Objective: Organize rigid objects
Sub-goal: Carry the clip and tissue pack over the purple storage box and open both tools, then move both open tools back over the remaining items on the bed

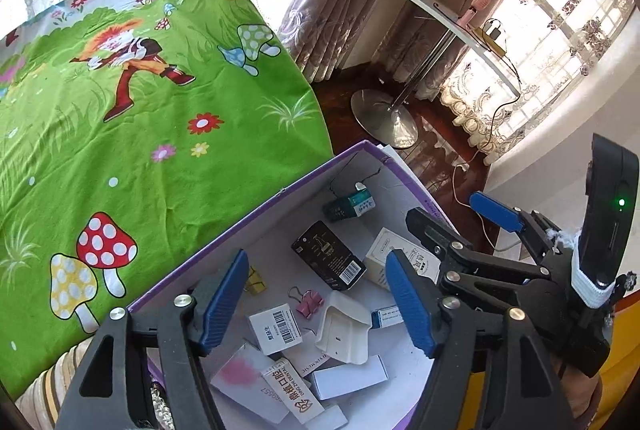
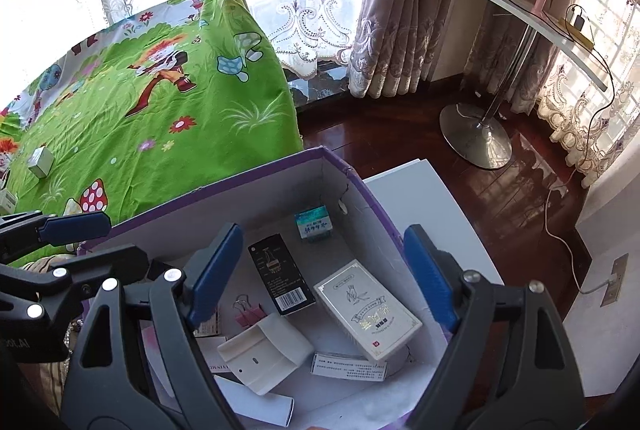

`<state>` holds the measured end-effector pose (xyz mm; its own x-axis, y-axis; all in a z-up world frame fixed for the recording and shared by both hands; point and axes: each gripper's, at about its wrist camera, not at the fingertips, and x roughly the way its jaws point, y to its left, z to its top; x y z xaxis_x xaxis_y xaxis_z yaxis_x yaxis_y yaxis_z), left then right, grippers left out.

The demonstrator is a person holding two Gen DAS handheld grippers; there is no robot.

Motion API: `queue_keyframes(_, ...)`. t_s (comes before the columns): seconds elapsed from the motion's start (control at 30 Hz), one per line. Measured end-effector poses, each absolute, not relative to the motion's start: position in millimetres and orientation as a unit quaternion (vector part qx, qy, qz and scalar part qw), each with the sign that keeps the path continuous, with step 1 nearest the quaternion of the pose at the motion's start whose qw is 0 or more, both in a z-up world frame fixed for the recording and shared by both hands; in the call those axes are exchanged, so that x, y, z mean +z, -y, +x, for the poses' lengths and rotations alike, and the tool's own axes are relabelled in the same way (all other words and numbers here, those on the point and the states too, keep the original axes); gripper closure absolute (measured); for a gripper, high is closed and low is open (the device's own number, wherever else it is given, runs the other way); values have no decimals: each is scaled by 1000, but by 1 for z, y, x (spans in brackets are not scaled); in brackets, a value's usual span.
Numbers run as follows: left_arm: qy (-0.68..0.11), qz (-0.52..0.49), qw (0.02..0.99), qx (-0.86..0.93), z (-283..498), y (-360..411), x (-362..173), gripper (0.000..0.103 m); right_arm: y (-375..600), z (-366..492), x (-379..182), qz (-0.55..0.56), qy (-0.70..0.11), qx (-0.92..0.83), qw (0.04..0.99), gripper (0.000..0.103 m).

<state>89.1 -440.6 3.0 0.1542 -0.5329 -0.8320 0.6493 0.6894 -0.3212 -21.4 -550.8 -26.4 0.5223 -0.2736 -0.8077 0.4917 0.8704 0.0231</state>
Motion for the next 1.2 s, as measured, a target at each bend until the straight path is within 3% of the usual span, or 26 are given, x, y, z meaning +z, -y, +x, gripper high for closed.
queue_keyframes(0.2, -493, 5, 765, -414, 88, 412, 18, 22, 537, -31, -19, 137, -437, -219, 861, 16)
queue_keyframes(1.2, -460, 7, 847, -268, 129, 229, 31, 22, 396, 37, 7, 99, -448, -98, 883, 16)
